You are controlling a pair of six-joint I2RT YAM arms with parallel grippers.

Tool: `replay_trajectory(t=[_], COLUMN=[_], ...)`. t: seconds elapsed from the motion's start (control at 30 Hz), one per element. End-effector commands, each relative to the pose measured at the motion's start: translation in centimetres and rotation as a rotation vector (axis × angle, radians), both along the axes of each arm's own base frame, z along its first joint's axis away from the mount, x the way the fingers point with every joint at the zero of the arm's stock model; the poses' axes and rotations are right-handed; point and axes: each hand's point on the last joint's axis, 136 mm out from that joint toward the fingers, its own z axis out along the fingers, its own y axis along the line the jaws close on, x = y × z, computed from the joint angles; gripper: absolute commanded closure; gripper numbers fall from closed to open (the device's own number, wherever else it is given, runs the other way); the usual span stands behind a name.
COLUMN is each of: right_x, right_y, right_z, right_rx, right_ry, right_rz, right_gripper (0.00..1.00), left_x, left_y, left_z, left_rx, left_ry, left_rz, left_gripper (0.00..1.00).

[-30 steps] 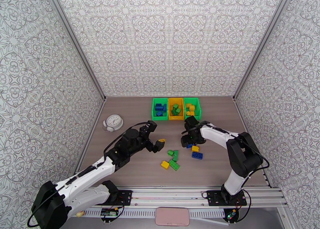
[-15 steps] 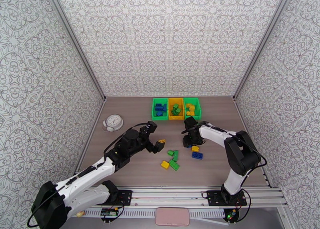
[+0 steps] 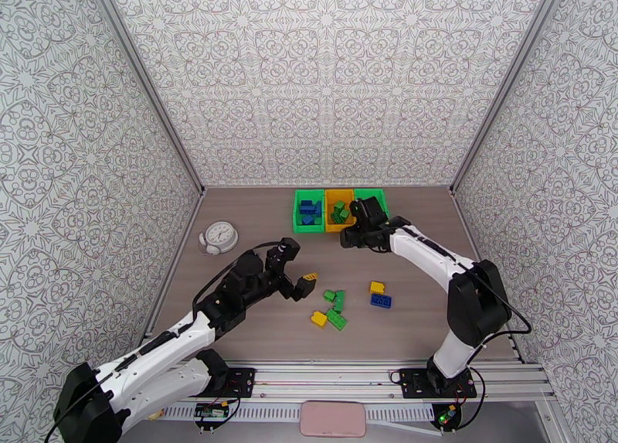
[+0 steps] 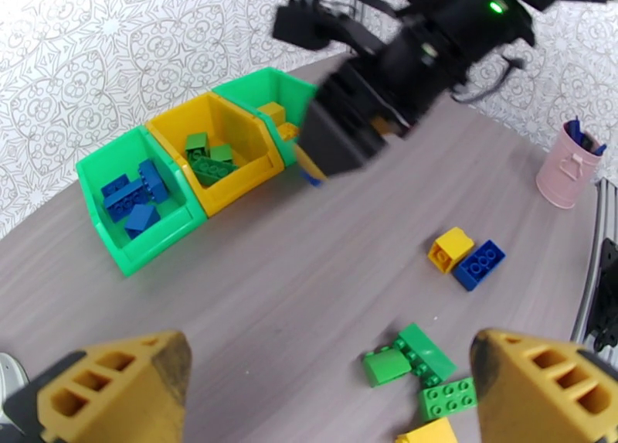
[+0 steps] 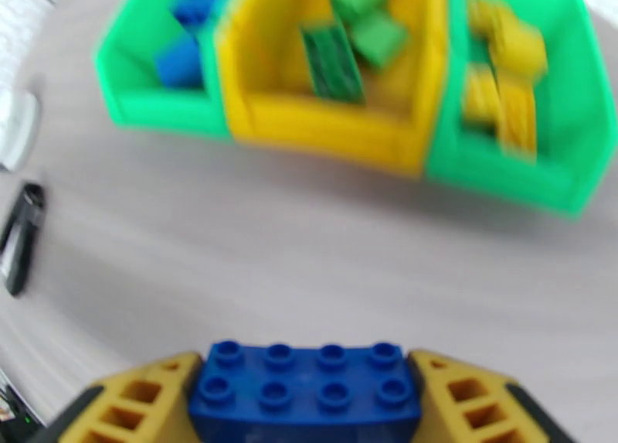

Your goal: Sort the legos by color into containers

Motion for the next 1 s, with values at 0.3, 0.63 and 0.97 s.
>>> replay_trajectory(t=[0.3, 0.63, 0.97], right_x=[11.0, 15.5, 15.5], right_y=[9.1, 11.8, 11.9], right_z=[2.1, -1.2, 0.9], right_rx=[0.071, 0.085, 0.061], right_ry=[-0.268, -0.265, -0.288], right_rz=[0.26, 0.218, 0.223], right_gripper=[0.64, 0.65, 0.21], left_x=[-1.4, -1.6, -1.1], left_y=[-0.4, -0.7, -1.7], left_z=[0.2, 0.5, 0.0], left_rx=[0.032, 0.045, 0.1], left_ry=[-0.006, 0.007, -0.026], left_rz=[0.015, 0.034, -0.003], left_gripper=[0.0, 0.0, 0.0])
